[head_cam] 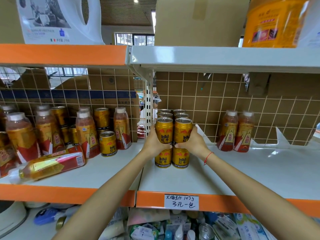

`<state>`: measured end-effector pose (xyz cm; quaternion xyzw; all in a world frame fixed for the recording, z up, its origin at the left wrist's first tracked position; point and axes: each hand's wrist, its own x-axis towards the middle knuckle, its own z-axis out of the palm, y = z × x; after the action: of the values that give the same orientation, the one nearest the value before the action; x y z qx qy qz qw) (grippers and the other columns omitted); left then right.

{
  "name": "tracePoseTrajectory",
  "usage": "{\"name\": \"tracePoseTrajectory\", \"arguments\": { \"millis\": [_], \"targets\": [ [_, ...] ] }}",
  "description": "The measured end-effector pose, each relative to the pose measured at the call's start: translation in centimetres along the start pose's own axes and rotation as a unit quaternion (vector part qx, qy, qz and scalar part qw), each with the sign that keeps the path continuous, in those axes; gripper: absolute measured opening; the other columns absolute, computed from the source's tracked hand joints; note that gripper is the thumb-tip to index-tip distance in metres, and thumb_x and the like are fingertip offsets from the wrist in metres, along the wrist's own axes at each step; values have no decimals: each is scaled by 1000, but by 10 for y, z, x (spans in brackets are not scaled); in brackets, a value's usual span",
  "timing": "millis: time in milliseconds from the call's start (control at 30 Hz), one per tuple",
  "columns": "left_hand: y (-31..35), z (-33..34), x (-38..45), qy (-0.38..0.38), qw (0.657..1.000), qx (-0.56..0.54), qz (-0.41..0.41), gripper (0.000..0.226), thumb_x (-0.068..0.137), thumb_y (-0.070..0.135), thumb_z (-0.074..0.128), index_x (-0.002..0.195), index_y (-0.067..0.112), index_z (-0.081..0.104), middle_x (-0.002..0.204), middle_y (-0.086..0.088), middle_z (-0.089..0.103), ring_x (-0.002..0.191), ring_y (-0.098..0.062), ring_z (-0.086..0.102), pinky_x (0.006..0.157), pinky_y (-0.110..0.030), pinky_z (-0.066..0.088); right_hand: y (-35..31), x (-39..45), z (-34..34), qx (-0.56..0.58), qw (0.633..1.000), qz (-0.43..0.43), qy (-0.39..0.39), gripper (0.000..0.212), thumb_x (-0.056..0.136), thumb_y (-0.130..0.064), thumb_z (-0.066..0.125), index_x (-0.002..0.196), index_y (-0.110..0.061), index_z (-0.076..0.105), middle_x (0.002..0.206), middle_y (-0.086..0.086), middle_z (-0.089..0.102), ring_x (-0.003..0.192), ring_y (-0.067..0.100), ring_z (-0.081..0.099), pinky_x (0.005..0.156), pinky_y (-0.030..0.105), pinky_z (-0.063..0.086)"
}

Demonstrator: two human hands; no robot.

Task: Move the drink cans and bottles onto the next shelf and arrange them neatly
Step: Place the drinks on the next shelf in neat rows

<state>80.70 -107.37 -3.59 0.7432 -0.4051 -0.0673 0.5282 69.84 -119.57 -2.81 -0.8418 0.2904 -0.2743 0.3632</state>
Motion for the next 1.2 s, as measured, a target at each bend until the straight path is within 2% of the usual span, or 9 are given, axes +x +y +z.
{"name": "tracePoseTrajectory", "arguments": {
  "millis": [167,300,700,833,1200],
  "targets": [
    [0,-4,0,-19,1000,-12,1,94,71,6,80,142,15,19,131,-8,50,120,-23,51,91,-33,43,0,0,-2,-7,1000,-1,-13,82,71,-17,82,132,-11,27,132,11,50,119,30,53,95,44,48],
    [0,-3,0,-13,1000,-10,1,94,71,8,80,143,15,19,132,-9,50,121,-24,51,95,-38,44,-1,-1,0,-7,1000,-5,-4,80,70,-19,83,130,-12,30,131,11,52,117,29,54,94,45,49],
    [-2,-4,2,-17,1000,0,4,94,71,10,81,143,15,19,131,-8,51,120,-25,52,96,-39,45,-3,-4,1,-31,999,-4,7,81,72,-22,81,133,-12,28,133,11,51,118,31,53,96,46,49],
    [-2,-5,2,-23,1000,0,3,94,72,9,80,143,15,18,131,-7,51,120,-23,51,93,-35,44,-2,-5,2,-32,999,-5,11,80,71,-22,81,131,-12,29,131,11,52,117,30,54,94,46,49],
    [-2,-5,1,-32,999,-13,-4,94,72,6,79,143,16,19,131,-8,51,120,-24,51,97,-41,45,-1,-6,4,-28,999,-7,22,80,71,-25,82,131,-13,30,131,10,53,117,31,55,94,48,49]
  ]
}}
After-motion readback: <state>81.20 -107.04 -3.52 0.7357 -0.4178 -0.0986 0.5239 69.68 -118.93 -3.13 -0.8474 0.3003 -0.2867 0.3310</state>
